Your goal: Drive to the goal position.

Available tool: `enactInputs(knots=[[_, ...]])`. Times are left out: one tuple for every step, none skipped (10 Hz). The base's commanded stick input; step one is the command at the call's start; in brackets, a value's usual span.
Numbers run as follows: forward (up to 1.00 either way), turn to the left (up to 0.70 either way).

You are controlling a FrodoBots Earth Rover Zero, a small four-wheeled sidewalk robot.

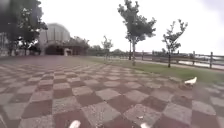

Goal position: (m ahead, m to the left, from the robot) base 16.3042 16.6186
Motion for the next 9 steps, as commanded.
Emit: enactInputs(knots=[[0.0, -0.45], [0.0, -0.45], [0.0, -0.45], [0.0, -0.45], [0.0, -0.45], [0.0, -0.45], [0.0, -0.45], [0.0, -0.45], [0.0, -0.45]])
